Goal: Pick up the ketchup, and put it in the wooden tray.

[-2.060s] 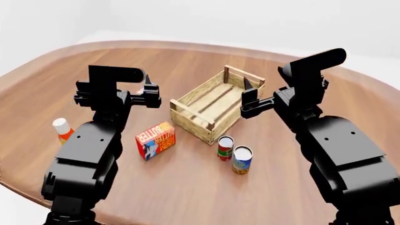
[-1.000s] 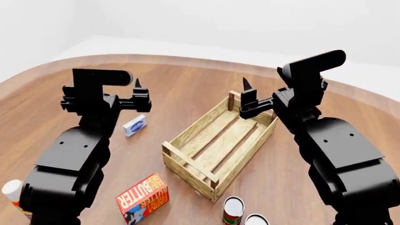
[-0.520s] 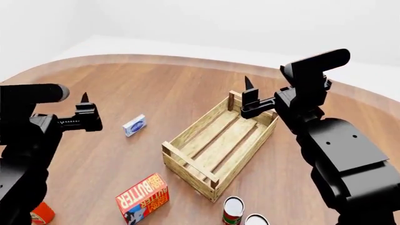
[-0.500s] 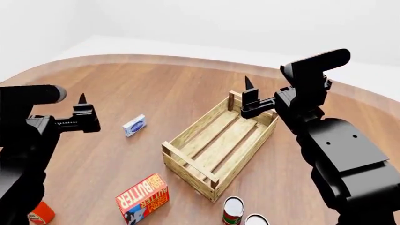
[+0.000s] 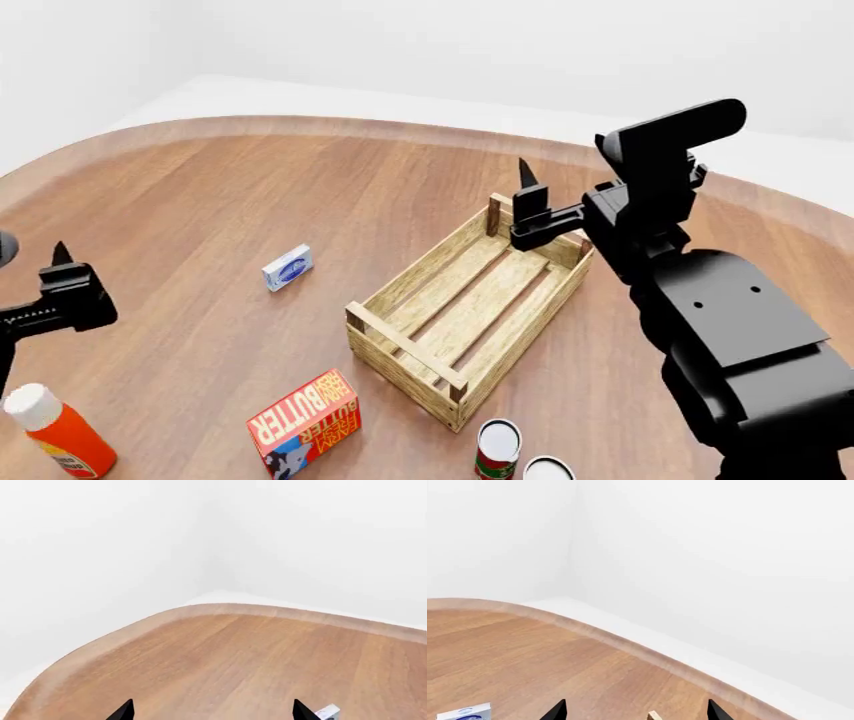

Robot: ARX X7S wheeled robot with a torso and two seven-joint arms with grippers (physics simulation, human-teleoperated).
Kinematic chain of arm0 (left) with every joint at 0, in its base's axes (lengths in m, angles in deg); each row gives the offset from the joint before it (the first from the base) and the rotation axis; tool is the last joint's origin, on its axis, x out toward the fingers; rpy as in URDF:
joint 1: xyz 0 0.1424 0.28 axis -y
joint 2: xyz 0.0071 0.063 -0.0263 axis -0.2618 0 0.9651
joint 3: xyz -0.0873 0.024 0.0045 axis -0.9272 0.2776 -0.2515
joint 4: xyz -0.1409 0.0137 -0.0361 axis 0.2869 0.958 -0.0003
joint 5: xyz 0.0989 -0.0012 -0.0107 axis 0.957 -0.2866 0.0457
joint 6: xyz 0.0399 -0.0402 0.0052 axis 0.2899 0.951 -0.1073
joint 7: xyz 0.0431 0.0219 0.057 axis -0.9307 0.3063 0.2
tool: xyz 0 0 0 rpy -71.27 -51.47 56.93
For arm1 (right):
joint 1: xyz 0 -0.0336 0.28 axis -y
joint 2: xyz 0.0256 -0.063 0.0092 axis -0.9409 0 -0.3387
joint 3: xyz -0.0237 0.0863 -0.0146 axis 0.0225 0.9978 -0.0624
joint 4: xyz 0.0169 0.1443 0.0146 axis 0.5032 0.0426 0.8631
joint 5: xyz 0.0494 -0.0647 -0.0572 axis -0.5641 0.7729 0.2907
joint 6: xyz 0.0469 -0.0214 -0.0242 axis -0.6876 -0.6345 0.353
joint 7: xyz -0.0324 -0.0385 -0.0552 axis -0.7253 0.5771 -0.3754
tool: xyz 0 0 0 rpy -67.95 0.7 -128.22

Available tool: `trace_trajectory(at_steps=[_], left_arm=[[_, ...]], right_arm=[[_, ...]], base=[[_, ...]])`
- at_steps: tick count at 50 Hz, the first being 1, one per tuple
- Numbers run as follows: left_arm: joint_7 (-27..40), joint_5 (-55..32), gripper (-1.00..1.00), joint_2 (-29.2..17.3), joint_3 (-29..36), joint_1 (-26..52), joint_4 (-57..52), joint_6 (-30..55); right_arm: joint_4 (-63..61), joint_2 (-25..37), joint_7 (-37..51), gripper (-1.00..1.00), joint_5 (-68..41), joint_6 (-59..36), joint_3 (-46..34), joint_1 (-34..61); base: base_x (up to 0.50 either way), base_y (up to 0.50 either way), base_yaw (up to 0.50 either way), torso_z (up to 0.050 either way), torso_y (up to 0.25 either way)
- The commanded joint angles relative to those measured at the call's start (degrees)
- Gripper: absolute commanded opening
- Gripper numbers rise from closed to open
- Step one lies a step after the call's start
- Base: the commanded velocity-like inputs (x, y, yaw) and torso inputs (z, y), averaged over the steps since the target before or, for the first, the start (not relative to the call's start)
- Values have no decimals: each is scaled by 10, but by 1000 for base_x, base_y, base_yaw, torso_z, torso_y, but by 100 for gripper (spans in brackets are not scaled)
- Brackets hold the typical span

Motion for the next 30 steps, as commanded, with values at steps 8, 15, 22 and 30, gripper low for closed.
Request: trace_trajectory(at_steps=[8,15,22,30], left_arm=[[17,-15,100,11,-91,-48,-43,110],[285,-384,100,-65,-162,-75,26,133],[385,-506,100,-86,-178,-94,60,124],[409,-539,100,-86,-182,-120,72,105]], right_arm=[[4,-1,-1,100,-2,6,-7,5],[6,-2,-1,100,-3,9,-9,6],[10,-4,-1,100,-4,15,-10,6],[14,-7,-1,100,-5,18,-13,8]], base=[[0,0,0,0,0],[0,0,0,0,0],[0,0,0,0,0],[0,0,0,0,0]])
